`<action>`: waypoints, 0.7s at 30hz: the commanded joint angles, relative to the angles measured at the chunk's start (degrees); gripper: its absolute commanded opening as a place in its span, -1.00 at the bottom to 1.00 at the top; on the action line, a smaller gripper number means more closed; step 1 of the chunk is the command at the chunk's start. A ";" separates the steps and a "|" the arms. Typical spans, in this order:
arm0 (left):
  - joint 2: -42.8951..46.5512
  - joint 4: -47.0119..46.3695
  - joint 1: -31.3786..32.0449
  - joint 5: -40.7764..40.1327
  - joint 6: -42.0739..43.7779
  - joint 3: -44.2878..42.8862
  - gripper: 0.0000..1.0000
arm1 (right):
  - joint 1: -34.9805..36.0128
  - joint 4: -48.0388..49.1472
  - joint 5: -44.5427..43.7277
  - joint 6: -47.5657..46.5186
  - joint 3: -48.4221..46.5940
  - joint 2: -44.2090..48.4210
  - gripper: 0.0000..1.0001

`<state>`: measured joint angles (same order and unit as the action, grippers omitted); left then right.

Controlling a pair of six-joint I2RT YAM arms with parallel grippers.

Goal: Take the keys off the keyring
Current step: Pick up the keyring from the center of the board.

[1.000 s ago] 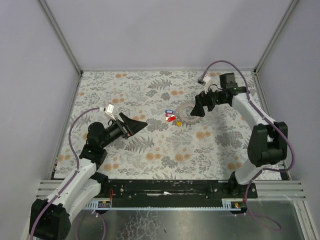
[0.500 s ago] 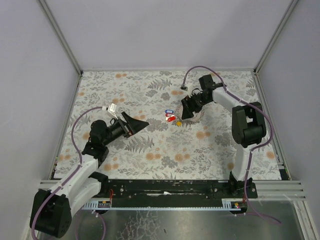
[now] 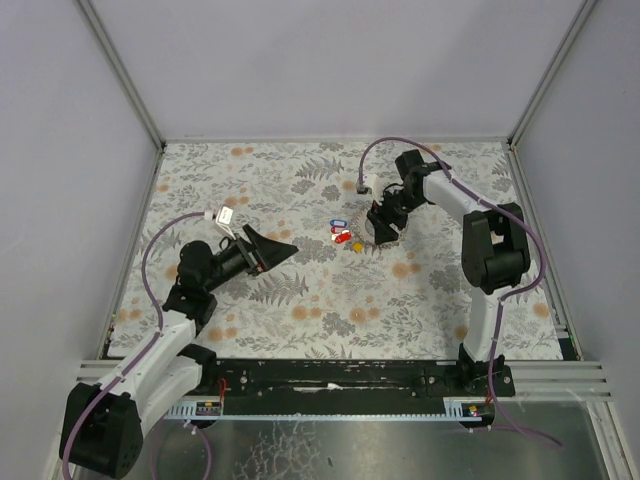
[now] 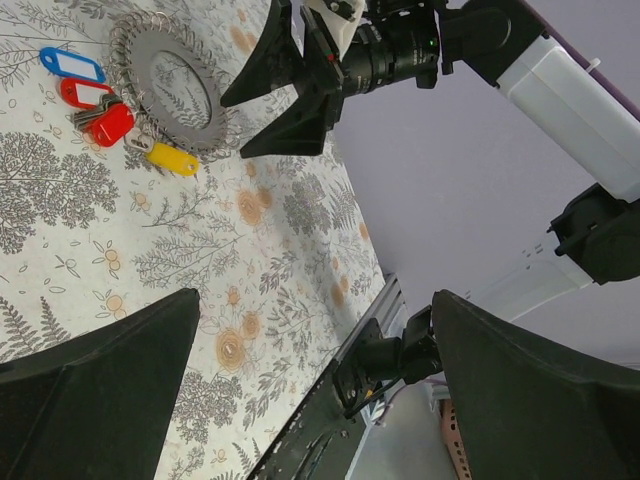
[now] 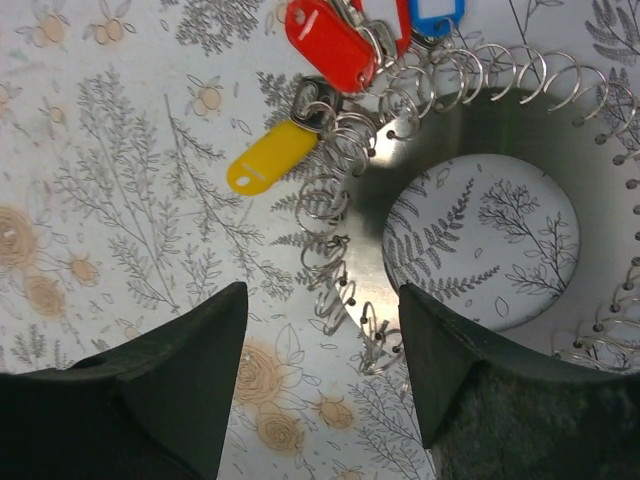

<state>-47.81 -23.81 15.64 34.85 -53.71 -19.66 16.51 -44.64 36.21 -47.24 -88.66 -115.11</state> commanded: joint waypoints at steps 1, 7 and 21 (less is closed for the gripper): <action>1.04 -2.94 -0.43 2.09 1.17 0.35 0.97 | 0.54 2.11 -5.35 0.44 -0.55 0.15 0.31; 3.22 -2.36 -0.43 1.42 1.24 1.08 0.97 | 1.94 4.38 -7.84 9.18 1.50 0.50 0.18; 4.42 -3.35 -0.41 1.99 0.28 1.97 0.97 | 3.94 3.81 -14.07 17.75 0.13 -3.53 -0.03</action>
<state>-44.66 -23.97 15.64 35.64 -53.69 -18.50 20.38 -41.25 25.87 -32.58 -87.11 -117.21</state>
